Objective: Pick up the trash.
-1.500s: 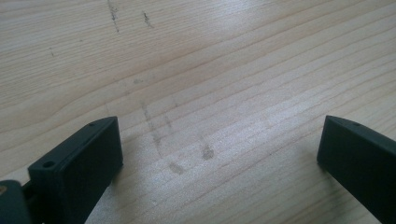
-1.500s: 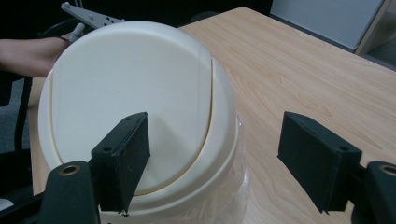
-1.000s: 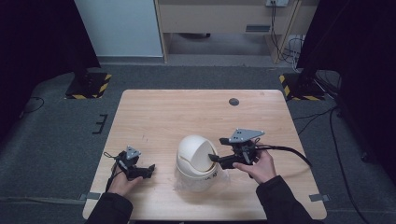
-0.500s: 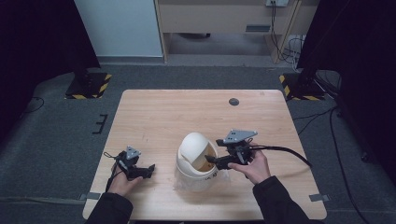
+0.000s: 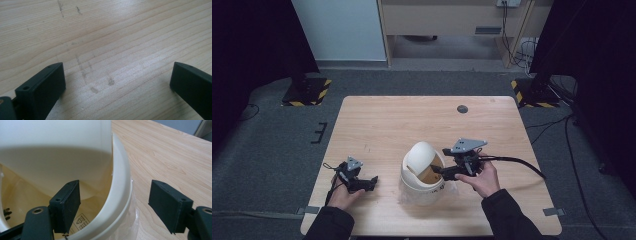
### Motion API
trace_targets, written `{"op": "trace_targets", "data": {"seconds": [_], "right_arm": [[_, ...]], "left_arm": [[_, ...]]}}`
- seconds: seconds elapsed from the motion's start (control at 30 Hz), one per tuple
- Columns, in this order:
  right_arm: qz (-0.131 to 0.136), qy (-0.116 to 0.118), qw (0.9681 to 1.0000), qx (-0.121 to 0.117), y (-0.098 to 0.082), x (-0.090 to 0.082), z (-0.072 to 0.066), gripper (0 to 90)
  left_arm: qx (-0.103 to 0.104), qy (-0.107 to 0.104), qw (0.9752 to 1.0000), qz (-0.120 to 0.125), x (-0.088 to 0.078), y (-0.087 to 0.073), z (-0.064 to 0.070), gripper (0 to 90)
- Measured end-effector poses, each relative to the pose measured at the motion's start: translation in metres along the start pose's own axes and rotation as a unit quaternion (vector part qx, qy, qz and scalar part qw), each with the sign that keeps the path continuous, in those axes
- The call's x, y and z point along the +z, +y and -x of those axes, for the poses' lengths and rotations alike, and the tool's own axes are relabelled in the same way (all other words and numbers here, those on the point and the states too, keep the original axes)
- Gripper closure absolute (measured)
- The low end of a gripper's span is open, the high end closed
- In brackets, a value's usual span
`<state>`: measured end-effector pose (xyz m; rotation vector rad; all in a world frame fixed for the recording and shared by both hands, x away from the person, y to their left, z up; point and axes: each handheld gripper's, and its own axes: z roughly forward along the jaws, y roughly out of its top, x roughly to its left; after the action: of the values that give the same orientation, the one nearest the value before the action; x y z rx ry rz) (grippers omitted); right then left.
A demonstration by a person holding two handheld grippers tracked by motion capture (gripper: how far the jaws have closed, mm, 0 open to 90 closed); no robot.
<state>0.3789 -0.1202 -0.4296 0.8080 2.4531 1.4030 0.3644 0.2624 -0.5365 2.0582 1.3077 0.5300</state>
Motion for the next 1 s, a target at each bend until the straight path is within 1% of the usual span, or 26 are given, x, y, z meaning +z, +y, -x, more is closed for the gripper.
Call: {"op": "trace_targets", "data": {"seconds": [0.23, 0.47, 0.53, 0.57, 0.63, 0.67, 0.7, 0.77, 0.8, 0.83, 0.87, 0.97, 1.0], "right_arm": [[-0.005, -0.002, 1.0, 0.0, -0.001, 0.004, -0.001, 25.1], [0.003, 0.0, 1.0, -0.001, 0.002, -0.004, 0.001, 25.2], [0.011, -0.003, 0.9999, 0.0, 0.004, -0.01, 0.002, 25.1], [0.019, -0.004, 0.9998, 0.004, 0.006, -0.017, 0.004, 25.1], [0.024, -0.004, 0.9997, 0.005, 0.007, -0.022, 0.005, 24.7], [0.024, -0.004, 0.9997, 0.005, 0.007, -0.022, 0.005, 24.7], [0.033, -0.006, 0.9994, 0.008, 0.008, -0.029, 0.008, 24.6], [0.04, -0.009, 0.9991, 0.012, 0.01, -0.035, 0.011, 24.3], [0.04, -0.009, 0.9991, 0.012, 0.01, -0.035, 0.011, 24.3], [0.046, -0.017, 0.9987, 0.011, 0.012, -0.043, 0.015, 24.1], [0.053, -0.018, 0.9983, 0.013, 0.013, -0.046, 0.016, 24.1], [0.064, -0.023, 0.9975, 0.019, 0.014, -0.054, 0.02, 23.9], [0.064, -0.023, 0.9975, 0.019, 0.014, -0.054, 0.02, 23.9]], "left_arm": [[0.0, 0.0, 1.0, 0.0, 0.0, 0.0, 0.0, 0.0], [0.0, 0.0, 1.0, 0.0, 0.0, 0.0, 0.0, 0.0], [0.0, 0.0, 1.0, 0.0, 0.0, 0.0, 0.0, 0.0], [0.0, 0.0, 1.0, 0.0, 0.0, 0.0, 0.0, 0.0], [0.0, 0.0, 1.0, 0.0, 0.0, 0.0, 0.0, 0.0], [0.0, 0.0, 1.0, 0.0, 0.0, 0.0, 0.0, 0.0], [0.0, 0.0, 1.0, 0.0, 0.0, 0.0, 0.0, 0.0], [0.0, 0.0, 1.0, 0.0, 0.0, 0.0, 0.0, 0.0], [0.0, 0.0, 1.0, 0.0, 0.0, 0.0, 0.0, 0.0], [0.0, 0.0, 1.0, 0.0, 0.0, 0.0, 0.0, 0.0], [0.0, 0.0, 1.0, 0.0, 0.0, 0.0, 0.0, 0.0], [0.0, 0.0, 1.0, 0.0, 0.0, 0.0, 0.0, 0.0], [0.0, 0.0, 1.0, 0.0, 0.0, 0.0, 0.0, 0.0]]}}
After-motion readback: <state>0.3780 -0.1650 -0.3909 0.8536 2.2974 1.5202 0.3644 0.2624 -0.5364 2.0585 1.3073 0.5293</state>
